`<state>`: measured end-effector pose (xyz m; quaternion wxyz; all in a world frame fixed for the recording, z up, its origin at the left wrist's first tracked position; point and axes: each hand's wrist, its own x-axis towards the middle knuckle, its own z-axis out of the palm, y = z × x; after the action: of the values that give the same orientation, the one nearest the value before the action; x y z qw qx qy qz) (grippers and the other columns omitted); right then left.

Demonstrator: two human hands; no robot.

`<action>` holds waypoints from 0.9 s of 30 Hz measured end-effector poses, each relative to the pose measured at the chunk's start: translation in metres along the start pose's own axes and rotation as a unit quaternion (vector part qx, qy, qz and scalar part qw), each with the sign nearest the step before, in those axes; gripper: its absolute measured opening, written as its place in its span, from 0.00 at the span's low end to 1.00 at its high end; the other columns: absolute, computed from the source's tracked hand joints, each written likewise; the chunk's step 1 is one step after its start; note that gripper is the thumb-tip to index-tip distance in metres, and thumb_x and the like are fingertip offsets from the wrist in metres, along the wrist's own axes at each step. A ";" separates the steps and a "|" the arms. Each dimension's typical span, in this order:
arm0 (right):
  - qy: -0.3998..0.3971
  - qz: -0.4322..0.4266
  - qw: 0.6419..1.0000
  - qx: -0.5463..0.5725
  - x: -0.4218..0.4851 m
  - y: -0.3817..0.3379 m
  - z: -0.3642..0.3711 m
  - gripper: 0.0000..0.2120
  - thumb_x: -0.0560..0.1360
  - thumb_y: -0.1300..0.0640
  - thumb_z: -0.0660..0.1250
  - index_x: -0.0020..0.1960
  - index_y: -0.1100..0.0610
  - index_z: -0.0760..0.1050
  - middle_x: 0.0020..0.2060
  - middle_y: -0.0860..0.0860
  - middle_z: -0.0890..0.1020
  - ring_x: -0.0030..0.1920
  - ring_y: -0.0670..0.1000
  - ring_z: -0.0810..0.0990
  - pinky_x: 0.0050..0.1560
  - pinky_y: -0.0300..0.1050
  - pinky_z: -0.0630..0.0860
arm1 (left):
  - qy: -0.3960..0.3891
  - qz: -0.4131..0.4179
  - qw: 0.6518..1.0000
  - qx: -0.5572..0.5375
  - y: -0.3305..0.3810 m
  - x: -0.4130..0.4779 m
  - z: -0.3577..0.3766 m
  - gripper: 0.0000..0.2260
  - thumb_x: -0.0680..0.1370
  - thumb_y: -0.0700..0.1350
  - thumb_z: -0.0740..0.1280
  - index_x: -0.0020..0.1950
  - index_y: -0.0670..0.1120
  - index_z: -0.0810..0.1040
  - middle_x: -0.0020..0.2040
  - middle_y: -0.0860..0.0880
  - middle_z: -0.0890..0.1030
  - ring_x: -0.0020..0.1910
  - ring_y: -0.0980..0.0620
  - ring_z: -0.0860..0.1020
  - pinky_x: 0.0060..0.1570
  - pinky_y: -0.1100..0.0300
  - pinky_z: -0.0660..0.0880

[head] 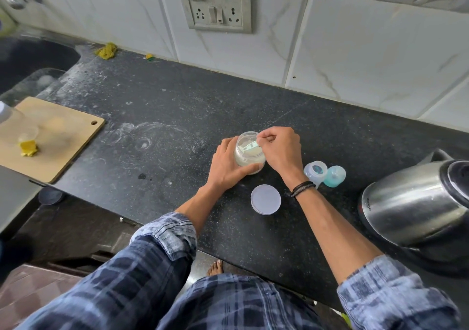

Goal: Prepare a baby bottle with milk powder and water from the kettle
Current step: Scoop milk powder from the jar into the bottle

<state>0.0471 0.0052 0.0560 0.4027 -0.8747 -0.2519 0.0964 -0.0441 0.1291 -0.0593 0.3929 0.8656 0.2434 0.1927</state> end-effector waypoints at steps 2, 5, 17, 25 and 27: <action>0.000 -0.002 1.000 0.007 -0.001 -0.003 0.002 0.06 0.77 0.62 0.71 0.50 0.57 0.87 0.47 0.50 0.88 0.51 0.50 0.86 0.59 0.56 0.81 | 0.001 0.001 1.000 -0.001 0.001 0.000 -0.001 0.38 0.66 0.72 0.73 0.72 0.60 0.69 0.62 0.57 0.71 0.62 0.54 0.71 0.64 0.47 0.72; -0.003 -0.011 1.000 0.013 -0.003 -0.005 0.005 0.06 0.77 0.62 0.72 0.50 0.57 0.87 0.47 0.50 0.88 0.50 0.49 0.86 0.58 0.54 0.82 | 0.000 0.002 1.000 -0.004 0.000 0.000 -0.001 0.39 0.66 0.72 0.72 0.73 0.58 0.69 0.63 0.55 0.72 0.61 0.54 0.72 0.64 0.47 0.73; -0.011 -0.027 0.999 0.031 -0.005 -0.005 0.009 0.04 0.76 0.61 0.74 0.49 0.56 0.87 0.46 0.48 0.88 0.45 0.43 0.82 0.55 0.46 0.83 | 0.001 0.003 1.000 -0.005 -0.001 0.000 0.000 0.37 0.67 0.70 0.73 0.73 0.58 0.69 0.63 0.56 0.72 0.61 0.54 0.73 0.63 0.47 0.74; -0.010 0.007 0.998 0.056 -0.001 0.000 0.006 0.05 0.75 0.62 0.74 0.49 0.55 0.87 0.43 0.47 0.88 0.46 0.44 0.85 0.55 0.50 0.84 | 0.000 0.007 1.000 0.001 -0.003 0.001 0.001 0.39 0.67 0.74 0.72 0.73 0.60 0.68 0.63 0.57 0.71 0.62 0.55 0.71 0.64 0.49 0.72; -0.001 0.031 0.997 0.074 0.001 0.003 0.004 0.05 0.74 0.62 0.74 0.48 0.55 0.88 0.41 0.46 0.87 0.45 0.46 0.86 0.55 0.52 0.84 | -0.001 0.005 1.000 0.009 -0.004 0.001 0.002 0.39 0.67 0.72 0.74 0.73 0.59 0.68 0.63 0.56 0.71 0.62 0.55 0.71 0.65 0.48 0.72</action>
<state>0.0479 0.0063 0.0511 0.4628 -0.8498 -0.2173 0.1282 -0.0432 0.1311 -0.0632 0.3847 0.8704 0.2404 0.1915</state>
